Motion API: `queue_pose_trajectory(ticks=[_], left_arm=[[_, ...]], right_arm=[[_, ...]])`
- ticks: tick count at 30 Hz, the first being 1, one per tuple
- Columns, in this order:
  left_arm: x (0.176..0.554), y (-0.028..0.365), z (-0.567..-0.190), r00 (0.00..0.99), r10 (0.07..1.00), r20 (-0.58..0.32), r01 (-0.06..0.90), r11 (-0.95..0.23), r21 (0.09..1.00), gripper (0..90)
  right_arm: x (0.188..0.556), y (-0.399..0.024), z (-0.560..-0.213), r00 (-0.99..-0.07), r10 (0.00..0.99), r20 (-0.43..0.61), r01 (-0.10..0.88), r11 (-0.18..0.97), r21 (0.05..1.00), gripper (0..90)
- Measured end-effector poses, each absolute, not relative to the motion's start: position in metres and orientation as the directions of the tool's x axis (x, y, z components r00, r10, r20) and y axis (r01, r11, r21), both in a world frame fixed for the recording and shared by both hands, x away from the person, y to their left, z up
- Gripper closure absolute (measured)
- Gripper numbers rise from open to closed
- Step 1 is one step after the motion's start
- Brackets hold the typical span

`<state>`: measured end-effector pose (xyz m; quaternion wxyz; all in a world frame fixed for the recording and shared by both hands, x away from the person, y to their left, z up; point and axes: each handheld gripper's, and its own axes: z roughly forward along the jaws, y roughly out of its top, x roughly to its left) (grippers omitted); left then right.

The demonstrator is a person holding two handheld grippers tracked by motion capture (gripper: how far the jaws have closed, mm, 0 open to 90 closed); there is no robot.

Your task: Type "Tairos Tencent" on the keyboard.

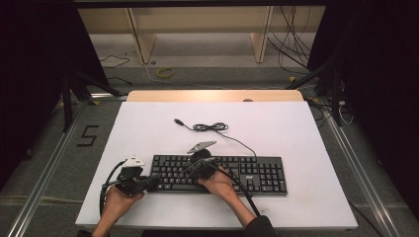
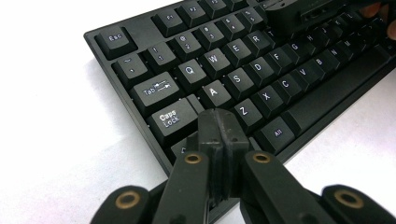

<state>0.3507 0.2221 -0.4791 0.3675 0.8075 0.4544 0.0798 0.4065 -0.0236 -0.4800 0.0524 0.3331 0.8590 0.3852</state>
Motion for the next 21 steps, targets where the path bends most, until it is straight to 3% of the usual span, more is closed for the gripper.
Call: queue_pose_trajectory(ticks=[6,21], left_arm=[[0.350,0.223,-0.476,0.578,0.787,-0.218,0.667,-0.301,0.681,87.2],[0.348,0.219,-0.469,0.610,0.756,-0.235,0.605,-0.254,0.755,64.7]], right_arm=[[0.407,-0.027,-0.478,-0.760,0.618,0.202,0.551,0.446,0.705,88.2],[0.402,-0.047,-0.459,-0.769,0.600,0.222,0.523,0.390,0.758,72.9]])
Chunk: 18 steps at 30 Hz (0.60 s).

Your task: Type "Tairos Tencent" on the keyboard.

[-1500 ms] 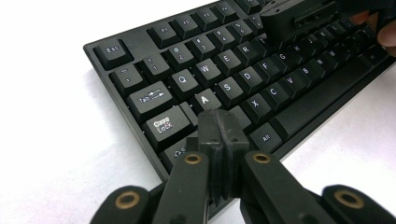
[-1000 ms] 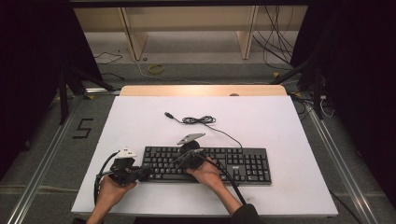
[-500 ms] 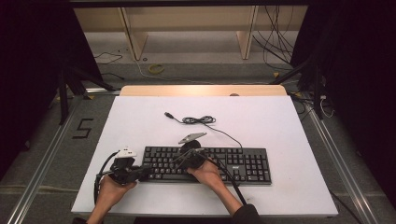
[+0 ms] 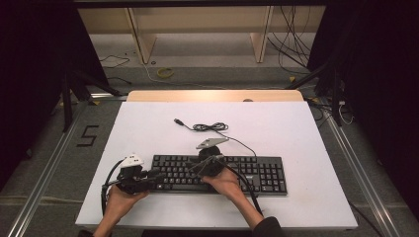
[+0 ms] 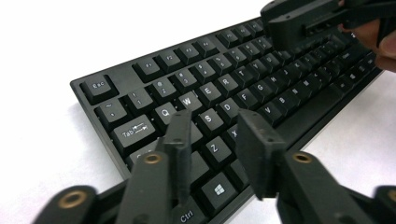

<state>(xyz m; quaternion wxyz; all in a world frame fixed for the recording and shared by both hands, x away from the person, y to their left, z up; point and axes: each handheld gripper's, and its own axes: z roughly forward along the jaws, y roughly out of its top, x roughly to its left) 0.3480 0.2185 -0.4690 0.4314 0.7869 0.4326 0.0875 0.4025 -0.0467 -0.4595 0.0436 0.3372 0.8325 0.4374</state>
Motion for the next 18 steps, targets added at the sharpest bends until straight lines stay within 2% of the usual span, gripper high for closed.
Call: queue_pose_trajectory(ticks=[4,9,12,18], left_arm=[[0.349,0.218,-0.469,0.600,0.761,-0.244,0.603,-0.230,0.764,55.5],[0.349,0.217,-0.468,0.602,0.760,-0.247,0.591,-0.216,0.777,49.9],[0.351,0.217,-0.468,0.608,0.752,-0.255,0.582,-0.205,0.787,44.2],[0.354,0.215,-0.470,0.606,0.753,-0.258,0.581,-0.197,0.790,37.2]], right_arm=[[0.400,-0.052,-0.457,-0.770,0.595,0.232,0.521,0.377,0.765,67.8],[0.395,-0.058,-0.455,-0.772,0.591,0.233,0.515,0.366,0.775,62.0],[0.392,-0.061,-0.455,-0.770,0.594,0.232,0.515,0.365,0.776,55.5],[0.390,-0.066,-0.452,-0.767,0.600,0.230,0.513,0.356,0.781,50.8]])
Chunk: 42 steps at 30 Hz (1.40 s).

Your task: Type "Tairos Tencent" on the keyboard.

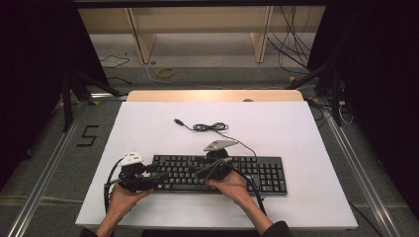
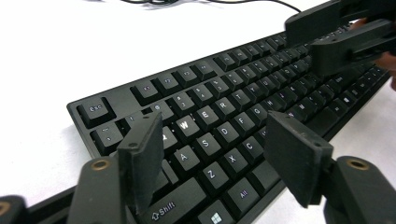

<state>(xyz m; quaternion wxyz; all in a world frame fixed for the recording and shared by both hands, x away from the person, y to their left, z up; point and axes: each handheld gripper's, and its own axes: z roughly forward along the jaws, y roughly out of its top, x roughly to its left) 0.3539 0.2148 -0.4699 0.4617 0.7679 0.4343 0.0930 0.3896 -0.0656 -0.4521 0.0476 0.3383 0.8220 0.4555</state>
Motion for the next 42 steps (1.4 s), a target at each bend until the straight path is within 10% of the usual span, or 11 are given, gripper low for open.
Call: queue_pose_trajectory(ticks=[29,42], left_arm=[[0.367,0.205,-0.469,0.604,0.756,-0.253,0.581,-0.200,0.789,35.5],[0.379,0.194,-0.466,0.618,0.750,-0.236,0.608,-0.265,0.748,71.0]], right_arm=[[0.378,-0.084,-0.452,-0.765,0.595,0.245,0.521,0.351,0.778,37.5],[0.370,-0.091,-0.454,-0.773,0.587,0.240,0.518,0.365,0.773,36.8]])
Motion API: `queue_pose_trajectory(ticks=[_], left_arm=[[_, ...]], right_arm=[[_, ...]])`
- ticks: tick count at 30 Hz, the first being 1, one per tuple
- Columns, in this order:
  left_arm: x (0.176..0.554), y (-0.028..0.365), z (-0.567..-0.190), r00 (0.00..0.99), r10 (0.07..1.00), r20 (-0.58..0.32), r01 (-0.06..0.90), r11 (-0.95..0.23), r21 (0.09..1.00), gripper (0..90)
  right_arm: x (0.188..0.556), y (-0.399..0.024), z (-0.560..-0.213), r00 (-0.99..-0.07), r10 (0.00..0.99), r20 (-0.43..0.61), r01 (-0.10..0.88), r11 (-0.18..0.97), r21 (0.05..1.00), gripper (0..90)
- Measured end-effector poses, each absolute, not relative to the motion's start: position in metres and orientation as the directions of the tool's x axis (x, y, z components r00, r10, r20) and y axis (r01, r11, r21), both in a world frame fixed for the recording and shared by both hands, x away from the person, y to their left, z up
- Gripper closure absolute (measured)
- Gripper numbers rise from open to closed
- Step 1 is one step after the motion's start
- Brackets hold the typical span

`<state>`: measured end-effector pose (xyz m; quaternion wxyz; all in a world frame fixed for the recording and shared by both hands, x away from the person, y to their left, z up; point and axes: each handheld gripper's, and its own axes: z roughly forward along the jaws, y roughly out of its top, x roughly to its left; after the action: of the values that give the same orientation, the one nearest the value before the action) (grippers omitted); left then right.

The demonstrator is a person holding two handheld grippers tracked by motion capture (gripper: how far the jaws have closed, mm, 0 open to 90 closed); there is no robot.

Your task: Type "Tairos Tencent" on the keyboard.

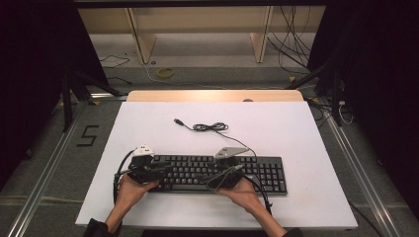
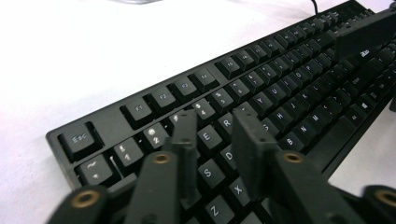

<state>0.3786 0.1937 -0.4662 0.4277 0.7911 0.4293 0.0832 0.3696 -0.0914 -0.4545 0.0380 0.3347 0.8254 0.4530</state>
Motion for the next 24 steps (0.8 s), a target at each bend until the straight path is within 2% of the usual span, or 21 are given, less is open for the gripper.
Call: queue_pose_trajectory(ticks=[6,11,24], left_arm=[[0.383,0.185,-0.467,0.634,0.743,-0.215,0.608,-0.307,0.732,83.2],[0.387,0.183,-0.468,0.636,0.743,-0.210,0.612,-0.320,0.723,88.3],[0.393,0.174,-0.474,0.632,0.748,-0.202,0.636,-0.352,0.686,89.1]], right_arm=[[0.366,-0.094,-0.456,-0.775,0.585,0.239,0.516,0.367,0.774,36.5],[0.364,-0.095,-0.456,-0.778,0.582,0.238,0.512,0.368,0.776,36.2],[0.359,-0.097,-0.455,-0.785,0.572,0.236,0.502,0.365,0.784,35.0]])
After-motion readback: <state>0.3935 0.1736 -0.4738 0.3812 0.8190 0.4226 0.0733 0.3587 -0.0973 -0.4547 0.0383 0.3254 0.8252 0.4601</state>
